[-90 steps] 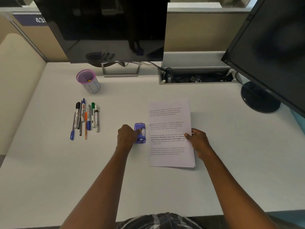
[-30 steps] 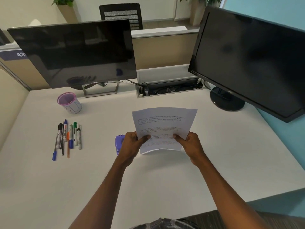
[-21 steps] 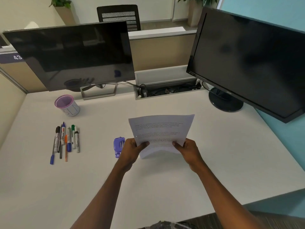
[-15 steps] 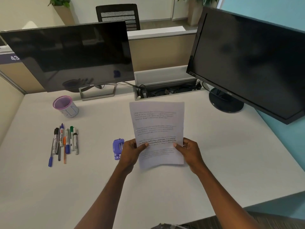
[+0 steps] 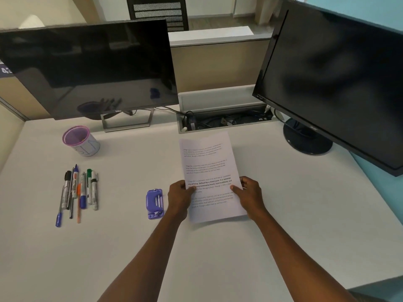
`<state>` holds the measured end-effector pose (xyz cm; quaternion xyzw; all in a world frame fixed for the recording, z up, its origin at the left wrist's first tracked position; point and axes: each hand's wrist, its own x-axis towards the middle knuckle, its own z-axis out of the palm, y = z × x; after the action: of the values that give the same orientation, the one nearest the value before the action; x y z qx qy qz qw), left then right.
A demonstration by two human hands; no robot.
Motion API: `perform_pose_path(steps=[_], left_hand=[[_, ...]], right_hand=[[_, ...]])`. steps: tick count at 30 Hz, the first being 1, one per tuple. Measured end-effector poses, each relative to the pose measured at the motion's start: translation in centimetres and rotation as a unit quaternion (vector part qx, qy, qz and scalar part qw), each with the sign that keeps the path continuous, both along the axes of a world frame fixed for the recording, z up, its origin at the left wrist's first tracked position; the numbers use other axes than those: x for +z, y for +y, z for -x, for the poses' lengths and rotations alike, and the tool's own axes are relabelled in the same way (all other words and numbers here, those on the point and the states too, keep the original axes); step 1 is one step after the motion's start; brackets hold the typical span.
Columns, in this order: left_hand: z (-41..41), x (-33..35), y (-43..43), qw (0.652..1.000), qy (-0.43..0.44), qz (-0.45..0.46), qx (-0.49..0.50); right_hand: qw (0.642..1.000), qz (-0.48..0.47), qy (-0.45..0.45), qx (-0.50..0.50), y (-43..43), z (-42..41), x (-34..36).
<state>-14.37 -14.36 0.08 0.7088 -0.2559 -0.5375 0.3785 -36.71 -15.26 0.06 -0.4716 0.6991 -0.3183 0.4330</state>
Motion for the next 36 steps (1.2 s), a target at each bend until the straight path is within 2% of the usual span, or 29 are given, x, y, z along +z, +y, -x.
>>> perform_pose_path(steps=[7, 17, 25, 36], left_hand=[[0.2, -1.1, -3.4, 0.994, -0.101, -0.003, 0.028], [0.3, -1.5, -7.8, 0.984, -0.176, 0.009, 0.021], [0.7, -1.6, -7.6, 0.969, -0.244, 0.007, -0.034], [0.4, -0.4, -6.8, 0.932, -0.348, -0.023, -0.095]], right_hand=[[0.999, -0.011, 0.031, -0.008, -3.5, -1.1, -1.0], [0.996, -0.014, 0.084, -0.038, -7.9, -2.0, -1.2], [0.98, -0.011, 0.197, -0.009, -7.8, -2.8, -1.6], [0.975, -0.006, 0.222, -0.013, -7.0, -2.6, -1.1]])
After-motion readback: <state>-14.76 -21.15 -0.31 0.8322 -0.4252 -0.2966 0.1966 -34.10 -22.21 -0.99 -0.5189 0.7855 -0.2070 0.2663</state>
